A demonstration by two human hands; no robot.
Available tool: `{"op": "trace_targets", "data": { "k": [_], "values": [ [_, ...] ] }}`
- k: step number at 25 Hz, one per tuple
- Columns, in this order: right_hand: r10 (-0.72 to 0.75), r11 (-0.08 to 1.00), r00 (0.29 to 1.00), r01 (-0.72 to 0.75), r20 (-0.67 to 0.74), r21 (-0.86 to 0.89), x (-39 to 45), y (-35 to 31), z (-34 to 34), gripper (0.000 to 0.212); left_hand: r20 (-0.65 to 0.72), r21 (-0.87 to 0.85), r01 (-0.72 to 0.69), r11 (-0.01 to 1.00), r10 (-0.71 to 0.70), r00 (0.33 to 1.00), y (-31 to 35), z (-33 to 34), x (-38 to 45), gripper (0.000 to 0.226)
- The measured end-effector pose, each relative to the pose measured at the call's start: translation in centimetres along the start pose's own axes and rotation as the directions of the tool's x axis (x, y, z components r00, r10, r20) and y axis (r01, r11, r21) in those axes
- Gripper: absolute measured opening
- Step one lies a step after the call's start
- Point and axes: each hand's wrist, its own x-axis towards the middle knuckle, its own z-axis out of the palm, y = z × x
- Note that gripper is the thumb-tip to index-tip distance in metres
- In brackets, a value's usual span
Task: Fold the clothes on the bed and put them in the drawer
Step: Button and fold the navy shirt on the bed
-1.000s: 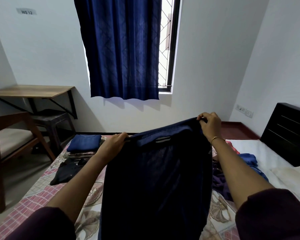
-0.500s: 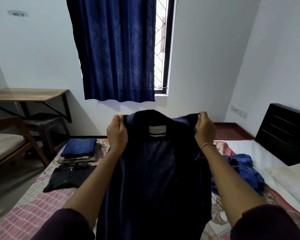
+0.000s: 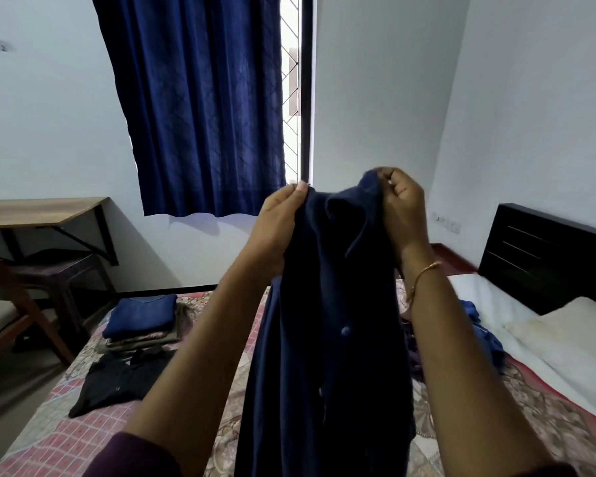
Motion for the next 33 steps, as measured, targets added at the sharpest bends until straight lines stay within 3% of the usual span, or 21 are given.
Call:
{"op": "trace_targets", "data": {
  "k": [2, 5, 7, 8, 9, 11, 13, 16, 23, 28, 30, 33],
  "values": [
    [-0.01, 0.999, 1.0, 0.01, -0.001, 0.051, 0.7, -3.9, -0.6, 0.015, 0.049, -0.13, 0.001, 0.992, 0.005, 0.999, 3.1, 0.4, 0.2, 0.029],
    [0.031, 0.999, 0.999, -0.031, 0.012, -0.024, 2.9, -6.8, -1.6, 0.012, 0.089, -0.193, 0.094, 0.977, -0.078, 0.993, 5.6, -0.5, 1.2, 0.029],
    [0.086, 0.992, 0.996, -0.088, -0.023, -0.092, 4.3, -5.5, -1.5, 0.013, -0.015, -0.073, 0.085, 0.994, -0.086, 0.996, 4.7, -1.7, 1.7, 0.028],
    [0.108, 0.98, 0.993, -0.116, -0.058, -0.161, 4.6, -3.8, -1.4, 0.012, -0.106, 0.081, 0.034, 0.996, -0.025, 0.994, 3.4, -2.5, 2.0, 0.029],
    [0.117, 0.954, 0.988, -0.14, -0.1, -0.267, 4.5, -1.3, -1.2, 0.014, -0.198, 0.286, -0.028, 0.958, 0.088, 0.976, 1.4, -3.6, 2.2, 0.033],
    [0.118, 0.848, 0.975, -0.198, -0.189, -0.491, 3.6, 4.5, -1.2, 0.023, -0.314, 0.642, -0.019, 0.766, 0.285, 0.906, -3.9, -6.6, 2.8, 0.037],
    [0.121, 0.777, 0.964, -0.239, -0.235, -0.582, 1.9, 9.5, -1.6, 0.026, -0.357, 0.758, 0.07, 0.649, 0.322, 0.877, -9.0, -9.7, 2.4, 0.031],
    [0.198, 0.719, 0.952, -0.303, -0.233, -0.626, 0.7, 17.7, 0.5, 0.025, -0.382, 0.806, 0.182, 0.563, 0.259, 0.887, -16.7, -13.3, 2.8, 0.028],
    [0.282, 0.644, 0.933, -0.357, -0.223, -0.677, 1.7, 36.5, 6.6, 0.025, -0.288, 0.733, 0.176, 0.657, 0.065, 0.955, -31.5, -20.3, 10.9, 0.04],
    [0.269, 0.554, 0.936, -0.344, -0.228, -0.759, 7.2, 50.2, 11.1, 0.028, -0.378, 0.706, 0.267, 0.656, 0.03, 0.925, -42.4, -22.9, 22.0, 0.043],
    [0.357, 0.492, 0.912, -0.368, -0.202, -0.789, 8.5, 56.9, 12.7, 0.027, -0.43, 0.721, 0.349, 0.598, -0.007, 0.903, -47.8, -23.7, 25.7, 0.034],
    [0.548, 0.369, 0.828, -0.363, -0.115, -0.856, 7.2, 68.7, 14.0, 0.021, -0.456, 0.81, 0.483, 0.333, -0.161, 0.875, -58.2, -25.2, 28.7, 0.03]
  ]
}}
